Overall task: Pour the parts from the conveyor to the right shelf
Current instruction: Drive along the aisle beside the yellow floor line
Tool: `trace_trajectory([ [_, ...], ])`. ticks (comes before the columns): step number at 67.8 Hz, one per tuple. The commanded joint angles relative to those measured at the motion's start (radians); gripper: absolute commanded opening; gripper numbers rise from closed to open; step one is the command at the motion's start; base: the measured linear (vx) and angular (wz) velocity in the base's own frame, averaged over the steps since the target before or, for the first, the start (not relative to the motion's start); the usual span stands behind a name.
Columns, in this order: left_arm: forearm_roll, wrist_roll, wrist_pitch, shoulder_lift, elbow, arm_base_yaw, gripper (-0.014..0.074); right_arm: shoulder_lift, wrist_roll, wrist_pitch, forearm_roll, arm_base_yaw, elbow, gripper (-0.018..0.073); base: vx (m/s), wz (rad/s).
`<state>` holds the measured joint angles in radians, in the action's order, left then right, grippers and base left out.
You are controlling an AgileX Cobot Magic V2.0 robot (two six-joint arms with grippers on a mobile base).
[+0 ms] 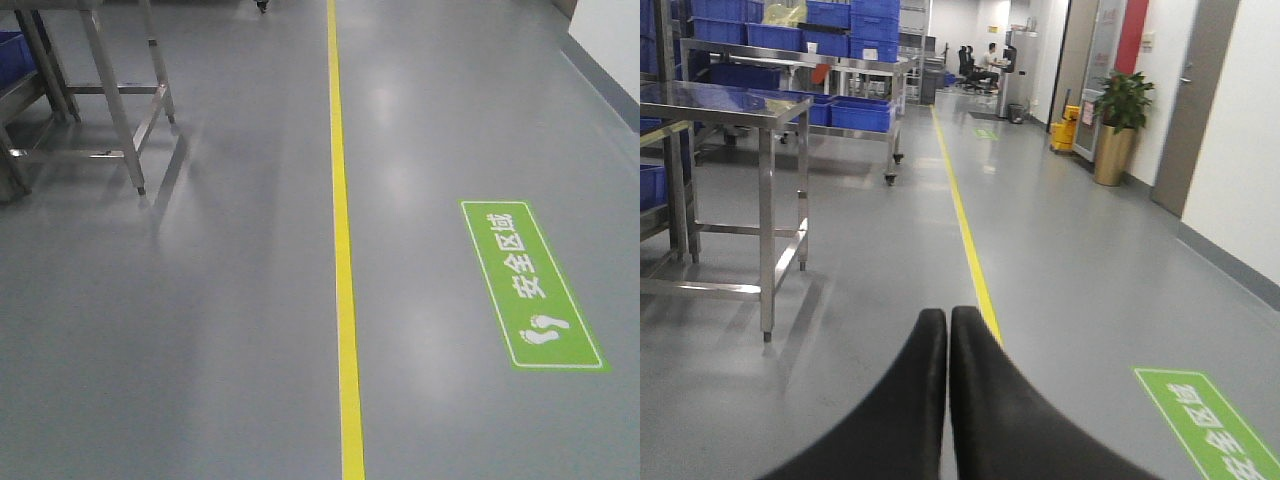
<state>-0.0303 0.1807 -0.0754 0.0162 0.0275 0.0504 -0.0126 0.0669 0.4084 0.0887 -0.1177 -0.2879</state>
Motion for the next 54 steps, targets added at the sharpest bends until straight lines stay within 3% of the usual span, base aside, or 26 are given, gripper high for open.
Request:
trace_trajectory([
  [1,0.009,0.004,0.075,0.007,0.022,0.003,-0.0006,-0.014,-0.007,-0.082,0.006,0.006,-0.025,-0.0004,0.71,0.19],
  [54,0.009,0.004,0.075,0.007,0.022,0.003,-0.0006,-0.014,-0.007,-0.081,0.006,0.006,-0.025,-0.0004,0.73,0.01],
])
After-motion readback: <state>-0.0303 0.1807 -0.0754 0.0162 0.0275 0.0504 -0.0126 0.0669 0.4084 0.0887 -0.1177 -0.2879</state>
